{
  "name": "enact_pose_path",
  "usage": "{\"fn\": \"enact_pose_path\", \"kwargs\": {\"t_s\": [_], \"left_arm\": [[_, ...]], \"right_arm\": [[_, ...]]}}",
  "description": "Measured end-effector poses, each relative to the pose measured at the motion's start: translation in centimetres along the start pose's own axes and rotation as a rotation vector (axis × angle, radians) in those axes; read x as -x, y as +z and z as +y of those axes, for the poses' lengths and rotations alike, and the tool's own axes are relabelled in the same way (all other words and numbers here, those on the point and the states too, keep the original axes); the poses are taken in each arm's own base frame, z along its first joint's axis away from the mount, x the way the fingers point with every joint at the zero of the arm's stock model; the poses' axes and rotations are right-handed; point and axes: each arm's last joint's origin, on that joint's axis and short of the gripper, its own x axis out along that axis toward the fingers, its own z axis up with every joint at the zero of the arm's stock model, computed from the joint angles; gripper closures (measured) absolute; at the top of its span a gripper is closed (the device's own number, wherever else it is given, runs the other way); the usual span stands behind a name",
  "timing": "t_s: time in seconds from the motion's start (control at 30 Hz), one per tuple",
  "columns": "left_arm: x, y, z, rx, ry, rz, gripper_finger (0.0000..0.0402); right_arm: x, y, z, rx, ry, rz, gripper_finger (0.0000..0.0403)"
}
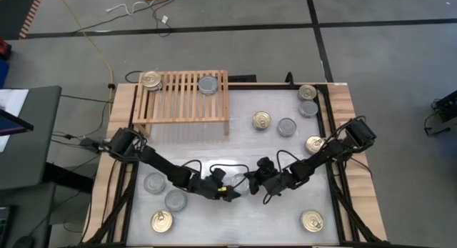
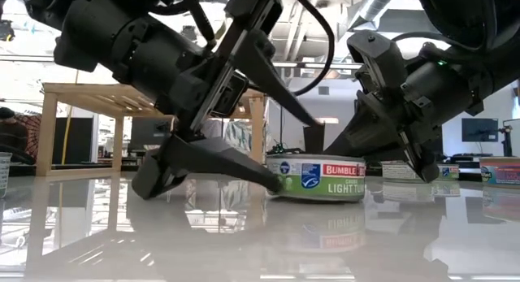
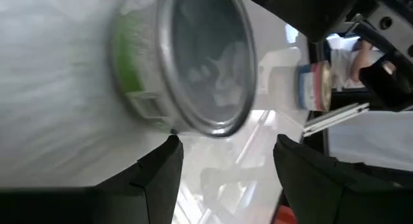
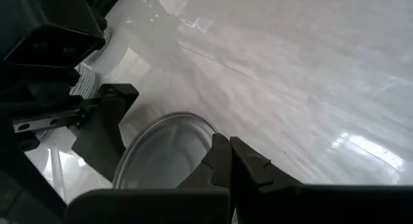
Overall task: Stack canned seafood by type on shelf
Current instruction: Stack the green tuna can on top of the green tuna can on the shelf
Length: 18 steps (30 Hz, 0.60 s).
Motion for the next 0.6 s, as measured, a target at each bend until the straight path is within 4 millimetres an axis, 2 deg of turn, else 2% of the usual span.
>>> {"fn": "enact_pose_path", "kwargs": {"t_s": [0.23,0.4,0.6], "left_arm": [[1.7,0.6,-0.3,-0.048,0.121,-0.075,0.0171],[1.4,0.4,-0.5,-0.048,0.137,-0.088,0.0171],[1.4,0.2,-2.6,-0.144,0.236,-0.109,0.0171]], "right_arm": [[0.0,0.0,0.0,0.001,-0.005,0.002,0.0382],[0.0,0.0,-0.1,0.002,-0.007,0.001,0.0380],[0.0,0.0,-0.1,0.003,-0.011,-0.003,0.0383]]}}
